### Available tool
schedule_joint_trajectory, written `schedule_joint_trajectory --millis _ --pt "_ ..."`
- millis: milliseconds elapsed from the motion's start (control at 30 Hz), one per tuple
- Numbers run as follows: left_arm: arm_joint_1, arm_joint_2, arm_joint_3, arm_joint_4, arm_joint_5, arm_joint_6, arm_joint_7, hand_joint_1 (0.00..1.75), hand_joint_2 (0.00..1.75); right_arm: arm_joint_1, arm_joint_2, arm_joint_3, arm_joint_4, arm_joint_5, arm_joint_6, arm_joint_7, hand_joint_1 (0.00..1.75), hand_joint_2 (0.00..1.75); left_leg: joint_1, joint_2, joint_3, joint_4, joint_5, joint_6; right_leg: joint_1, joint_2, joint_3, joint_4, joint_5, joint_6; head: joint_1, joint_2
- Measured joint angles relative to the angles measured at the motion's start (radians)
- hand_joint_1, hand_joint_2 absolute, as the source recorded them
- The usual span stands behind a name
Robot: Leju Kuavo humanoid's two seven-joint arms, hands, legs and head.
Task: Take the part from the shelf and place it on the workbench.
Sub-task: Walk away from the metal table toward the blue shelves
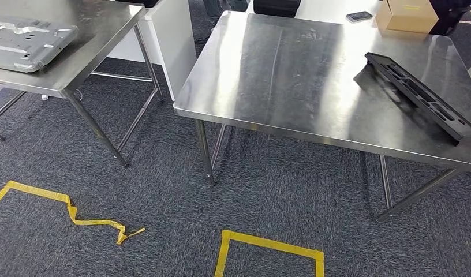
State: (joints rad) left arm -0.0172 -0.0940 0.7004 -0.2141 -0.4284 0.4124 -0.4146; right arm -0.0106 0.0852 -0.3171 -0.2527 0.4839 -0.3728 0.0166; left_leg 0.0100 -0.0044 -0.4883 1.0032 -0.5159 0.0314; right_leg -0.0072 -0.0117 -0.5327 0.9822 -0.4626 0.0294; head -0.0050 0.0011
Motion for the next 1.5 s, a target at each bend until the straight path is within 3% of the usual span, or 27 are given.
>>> schedule_joint_trajectory --millis 100,133,233,300,333,367,433,467,533,600,633,700,767,800,833,867,933,1000,1033,1133,1200,1267,1333,1367,1433,1467,1500 --pt "-0.001 0.001 0.000 0.002 0.000 0.003 0.005 0.00 0.00 -0.018 0.001 0.043 0.019 0.026 -0.005 -0.005 0.00 0.00 -0.005 0.004 -0.004 -0.021 0.010 0.015 -0.002 0.000 -0.009 0.003 0.011 0.021 0.000 0.000" --pt "-0.001 0.001 0.000 0.002 0.000 0.004 0.006 0.00 0.00 -0.023 0.001 0.053 0.023 0.031 -0.006 -0.005 0.00 0.00 -0.004 0.007 -0.009 -0.027 0.020 0.022 -0.003 0.001 -0.017 0.015 -0.001 0.023 0.001 0.000" --pt "-0.003 0.001 0.000 0.004 0.000 0.005 0.006 0.00 0.00 -0.038 -0.001 0.080 0.031 0.048 -0.009 -0.010 0.00 0.00 0.000 0.012 -0.038 -0.036 0.050 0.036 -0.007 0.006 -0.077 0.162 -0.102 0.014 0.010 0.000" --pt "-0.003 0.000 0.000 0.004 0.000 0.006 0.006 0.00 0.00 -0.044 -0.002 0.096 0.032 0.058 -0.012 -0.014 0.00 0.00 0.000 0.015 -0.062 -0.034 0.067 0.033 -0.010 0.007 -0.106 0.273 -0.149 0.021 0.012 0.000" --pt "-0.003 -0.001 0.000 0.004 0.000 0.006 0.006 0.00 0.00 -0.047 -0.003 0.102 0.033 0.060 -0.013 -0.015 0.00 0.00 0.001 0.017 -0.074 -0.034 0.075 0.031 -0.013 0.007 -0.097 0.283 -0.146 0.033 0.013 0.000" --pt "-0.003 -0.002 0.000 0.005 0.000 0.006 0.006 0.00 0.00 -0.049 -0.003 0.107 0.033 0.062 -0.013 -0.018 0.00 0.00 0.002 0.017 -0.085 -0.032 0.083 0.027 -0.016 0.007 -0.068 0.253 -0.128 0.046 0.013 0.000" --pt "-0.003 -0.004 0.001 0.006 0.002 0.008 0.008 0.00 0.00 -0.053 -0.005 0.117 0.033 0.063 -0.015 -0.029 0.00 0.00 0.004 0.017 -0.105 -0.024 0.096 0.016 -0.023 0.007 0.031 0.108 -0.087 0.067 0.014 0.000" --pt "-0.003 -0.004 0.001 0.006 0.005 0.010 0.010 0.00 0.00 -0.055 -0.006 0.121 0.034 0.061 -0.015 -0.038 0.00 0.00 0.004 0.017 -0.113 -0.018 0.103 0.009 -0.022 0.009 0.075 0.038 -0.079 0.069 0.014 0.000" --pt "-0.002 -0.005 0.004 0.006 0.012 0.016 0.016 0.00 0.00 -0.054 -0.007 0.126 0.036 0.050 -0.017 -0.053 0.00 0.00 0.001 0.017 -0.123 -0.011 0.116 -0.004 -0.018 0.012 0.106 -0.027 -0.081 0.059 0.013 0.000" --pt "0.000 -0.005 0.009 0.006 0.019 0.020 0.017 0.00 0.00 -0.049 -0.008 0.127 0.040 0.035 -0.020 -0.064 0.00 0.00 0.004 0.016 -0.128 -0.009 0.125 -0.016 -0.017 0.012 0.093 -0.026 -0.075 0.039 0.012 0.000" --pt "0.001 -0.006 0.013 0.007 0.021 0.021 0.017 0.00 0.00 -0.047 -0.008 0.126 0.041 0.029 -0.023 -0.067 0.00 0.00 0.007 0.015 -0.133 -0.001 0.113 -0.021 -0.018 0.012 0.086 -0.024 -0.069 0.027 0.010 0.000" --pt "0.003 -0.008 0.019 0.007 0.023 0.023 0.016 0.00 0.00 -0.042 -0.010 0.126 0.045 0.016 -0.029 -0.074 0.00 0.00 0.012 0.012 -0.159 0.067 0.037 -0.028 -0.020 0.009 0.068 -0.025 -0.051 -0.002 0.007 0.000" --pt "0.003 -0.011 0.024 0.007 0.028 0.027 0.017 0.00 0.00 -0.036 -0.009 0.124 0.048 0.001 -0.036 -0.082 0.00 0.00 0.012 0.011 -0.195 0.195 -0.058 -0.032 -0.014 0.006 0.047 -0.024 -0.034 -0.018 0.004 0.000" --pt "0.003 -0.012 0.026 0.007 0.032 0.030 0.017 0.00 0.00 -0.033 -0.009 0.122 0.050 -0.008 -0.039 -0.085 0.00 0.00 0.012 0.010 -0.204 0.250 -0.080 -0.033 -0.011 0.005 0.037 -0.023 -0.026 -0.020 0.004 0.000" --pt "0.003 -0.013 0.028 0.007 0.035 0.032 0.019 0.00 0.00 -0.029 -0.009 0.118 0.052 -0.016 -0.042 -0.086 0.00 0.00 0.012 0.010 -0.198 0.276 -0.079 -0.033 -0.008 0.004 0.027 -0.021 -0.018 -0.019 0.004 0.000" --pt "0.003 -0.014 0.030 0.007 0.038 0.034 0.020 0.00 0.00 -0.025 -0.009 0.114 0.054 -0.024 -0.046 -0.087 0.00 0.00 0.012 0.010 -0.175 0.267 -0.062 -0.031 -0.007 0.004 0.018 -0.018 -0.011 -0.017 0.004 0.000" --pt "0.002 -0.015 0.036 0.007 0.042 0.033 0.025 0.00 0.00 -0.021 -0.008 0.104 0.057 -0.037 -0.054 -0.088 0.00 0.00 0.011 0.008 -0.080 0.148 -0.018 -0.022 -0.005 0.005 -0.001 -0.006 0.000 -0.012 0.003 0.000" --pt "0.001 -0.016 0.042 0.007 0.044 0.030 0.029 0.00 0.00 -0.020 -0.005 0.097 0.060 -0.045 -0.058 -0.088 0.00 0.00 0.007 0.004 0.001 0.025 -0.009 -0.013 -0.002 0.006 -0.017 0.005 0.009 -0.001 0.004 0.000" --pt "0.000 -0.016 0.044 0.007 0.045 0.030 0.031 0.00 0.00 -0.020 -0.004 0.094 0.061 -0.047 -0.059 -0.088 0.00 0.00 0.004 0.002 0.016 -0.004 -0.015 -0.009 -0.001 0.006 -0.022 0.007 0.014 0.006 0.003 0.000" --pt "0.000 -0.018 0.050 0.007 0.050 0.030 0.035 0.00 0.00 -0.019 -0.002 0.085 0.065 -0.050 -0.061 -0.087 0.00 0.00 0.001 0.004 0.002 -0.022 -0.006 0.006 -0.002 0.005 -0.038 0.015 0.020 0.028 0.004 0.000" --pt "0.000 -0.020 0.052 0.007 0.051 0.030 0.035 0.00 0.00 -0.017 -0.002 0.082 0.068 -0.051 -0.062 -0.087 0.00 0.00 0.004 0.008 -0.020 -0.029 0.014 0.023 -0.004 0.007 -0.066 0.072 -0.033 0.025 0.008 0.000" --pt "0.000 -0.021 0.052 0.007 0.051 0.030 0.035 0.00 0.00 -0.016 -0.002 0.081 0.069 -0.051 -0.063 -0.087 0.00 0.00 0.001 0.011 -0.045 -0.029 0.035 0.030 -0.005 0.008 -0.105 0.199 -0.118 0.019 0.010 0.000" --pt "0.000 -0.022 0.052 0.007 0.051 0.030 0.035 0.00 0.00 -0.016 -0.002 0.079 0.070 -0.051 -0.063 -0.087 0.00 0.00 0.000 0.015 -0.073 -0.027 0.056 0.029 -0.006 0.008 -0.117 0.298 -0.153 0.030 0.011 0.000" --pt "0.000 -0.022 0.052 0.007 0.051 0.030 0.035 0.00 0.00 -0.016 -0.002 0.078 0.070 -0.051 -0.064 -0.087 0.00 0.00 0.000 0.017 -0.086 -0.026 0.067 0.027 -0.006 0.008 -0.098 0.299 -0.141 0.041 0.011 0.000" --pt "0.000 -0.024 0.053 0.007 0.051 0.030 0.035 0.00 0.00 -0.017 -0.003 0.076 0.070 -0.051 -0.064 -0.087 0.00 0.00 0.000 0.018 -0.108 -0.023 0.086 0.021 -0.007 0.008 -0.007 0.191 -0.096 0.060 0.011 0.000" --pt "0.000 -0.025 0.053 0.007 0.051 0.029 0.035 0.00 0.00 -0.019 -0.003 0.075 0.070 -0.051 -0.065 -0.087 0.00 0.00 -0.002 0.018 -0.116 -0.020 0.096 0.016 -0.007 0.008 0.056 0.102 -0.086 0.061 0.012 0.000" --pt "0.000 -0.025 0.053 0.007 0.051 0.026 0.035 0.00 0.00 -0.020 -0.003 0.075 0.070 -0.052 -0.066 -0.087 0.00 0.00 -0.004 0.018 -0.122 -0.018 0.105 0.011 -0.005 0.009 0.106 0.027 -0.087 0.054 0.012 0.000"
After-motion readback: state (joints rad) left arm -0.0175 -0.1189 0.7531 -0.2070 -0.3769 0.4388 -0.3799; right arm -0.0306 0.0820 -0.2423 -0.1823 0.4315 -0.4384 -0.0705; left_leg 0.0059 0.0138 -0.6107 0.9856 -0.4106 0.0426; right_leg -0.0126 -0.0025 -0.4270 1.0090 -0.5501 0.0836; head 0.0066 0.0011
